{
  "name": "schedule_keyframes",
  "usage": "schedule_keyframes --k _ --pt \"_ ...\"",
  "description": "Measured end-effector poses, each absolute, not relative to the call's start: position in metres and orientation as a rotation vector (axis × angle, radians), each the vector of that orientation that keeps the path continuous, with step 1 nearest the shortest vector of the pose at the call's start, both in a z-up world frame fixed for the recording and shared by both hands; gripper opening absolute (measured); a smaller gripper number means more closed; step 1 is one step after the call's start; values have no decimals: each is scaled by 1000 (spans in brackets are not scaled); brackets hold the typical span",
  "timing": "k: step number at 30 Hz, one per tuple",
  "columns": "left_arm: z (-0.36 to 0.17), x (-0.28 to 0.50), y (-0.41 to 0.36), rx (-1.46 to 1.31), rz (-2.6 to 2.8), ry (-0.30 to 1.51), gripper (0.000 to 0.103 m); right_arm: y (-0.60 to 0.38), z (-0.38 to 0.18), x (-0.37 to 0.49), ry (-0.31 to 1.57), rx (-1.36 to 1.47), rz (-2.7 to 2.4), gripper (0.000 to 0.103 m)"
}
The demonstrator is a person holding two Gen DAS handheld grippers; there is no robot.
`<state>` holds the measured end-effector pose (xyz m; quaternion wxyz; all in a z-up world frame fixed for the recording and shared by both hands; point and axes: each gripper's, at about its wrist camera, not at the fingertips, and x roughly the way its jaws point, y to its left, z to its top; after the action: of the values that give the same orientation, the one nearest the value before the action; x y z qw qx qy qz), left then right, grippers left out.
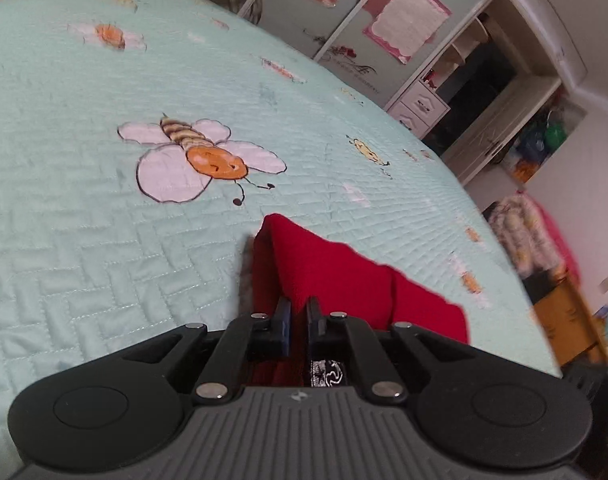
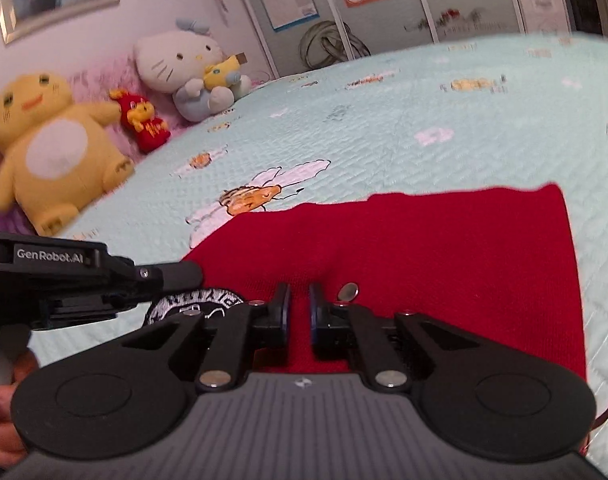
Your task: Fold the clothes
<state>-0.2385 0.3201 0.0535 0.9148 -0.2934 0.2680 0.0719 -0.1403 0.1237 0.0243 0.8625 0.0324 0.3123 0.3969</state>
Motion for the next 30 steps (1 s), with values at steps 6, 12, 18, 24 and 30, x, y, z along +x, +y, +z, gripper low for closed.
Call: schedule_keyframes --k 6,12,18,24,30 --pt "58 -235 314 -519 196 585 9 116 27 -129 703 139 851 7" --pt "70 -261 328 -625 234 543 32 79 50 -132 740 339 847 44" --pt "85 -288 322 -632 229 590 46 19 78 -173 641 421 800 56" --pt "67 -300 304 -628 211 685 46 -13 73 -211 640 334 767 55" --pt "63 -303 290 -590 205 752 46 -16 48 -226 769 309 705 55"
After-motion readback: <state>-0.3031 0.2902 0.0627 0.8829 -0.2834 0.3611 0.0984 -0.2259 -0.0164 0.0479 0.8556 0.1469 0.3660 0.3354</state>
